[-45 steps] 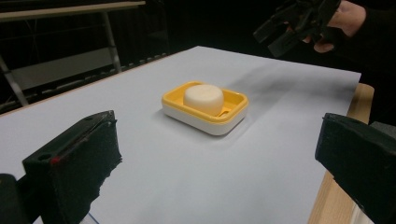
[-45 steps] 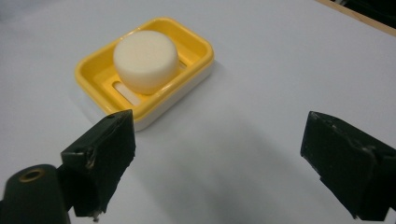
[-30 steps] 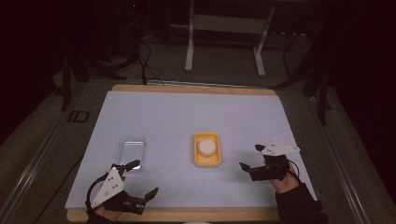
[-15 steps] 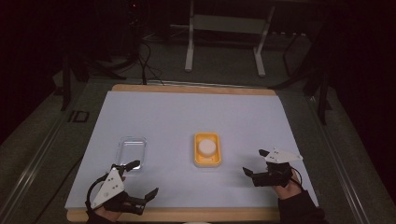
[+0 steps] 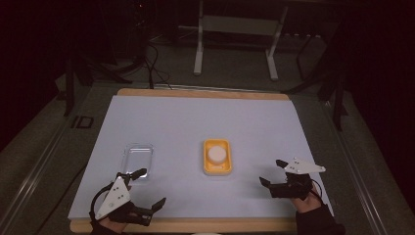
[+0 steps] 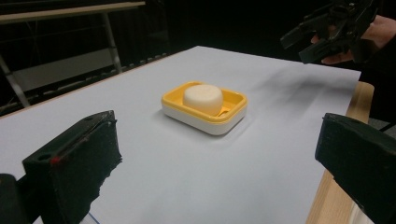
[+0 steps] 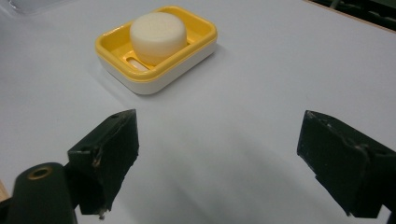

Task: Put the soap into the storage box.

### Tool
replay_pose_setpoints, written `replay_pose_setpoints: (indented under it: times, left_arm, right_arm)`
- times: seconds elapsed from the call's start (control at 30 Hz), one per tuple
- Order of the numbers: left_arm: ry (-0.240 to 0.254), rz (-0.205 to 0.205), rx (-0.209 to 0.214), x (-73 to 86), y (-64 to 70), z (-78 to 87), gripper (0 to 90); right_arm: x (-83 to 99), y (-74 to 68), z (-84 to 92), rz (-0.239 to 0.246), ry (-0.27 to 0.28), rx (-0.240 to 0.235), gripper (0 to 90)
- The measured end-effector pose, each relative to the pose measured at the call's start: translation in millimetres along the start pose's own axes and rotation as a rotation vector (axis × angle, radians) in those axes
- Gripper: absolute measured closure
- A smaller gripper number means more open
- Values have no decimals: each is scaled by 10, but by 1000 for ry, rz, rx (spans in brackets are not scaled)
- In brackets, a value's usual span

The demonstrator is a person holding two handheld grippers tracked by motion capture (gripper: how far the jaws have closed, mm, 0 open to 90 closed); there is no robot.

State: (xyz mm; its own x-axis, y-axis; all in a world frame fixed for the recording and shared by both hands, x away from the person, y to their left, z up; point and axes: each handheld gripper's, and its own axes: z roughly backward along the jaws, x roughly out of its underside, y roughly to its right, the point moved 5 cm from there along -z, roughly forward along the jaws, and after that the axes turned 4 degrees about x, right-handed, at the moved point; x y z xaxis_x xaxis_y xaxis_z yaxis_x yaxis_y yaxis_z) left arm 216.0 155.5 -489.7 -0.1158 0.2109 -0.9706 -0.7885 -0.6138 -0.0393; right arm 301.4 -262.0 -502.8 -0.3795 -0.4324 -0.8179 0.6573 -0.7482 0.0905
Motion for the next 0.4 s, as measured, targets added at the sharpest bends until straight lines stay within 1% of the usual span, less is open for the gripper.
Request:
replay_pose_setpoints:
  times: [0.1,0.4]
  left_arm:
    - [0,3,-1,1,-6,-2,0]
    - [-2,2,-1,2,-5,-4,0]
  right_arm:
    - [3,17,-3,-8,0,-3,126]
    - [20,14,-29,1,-14,-9,127]
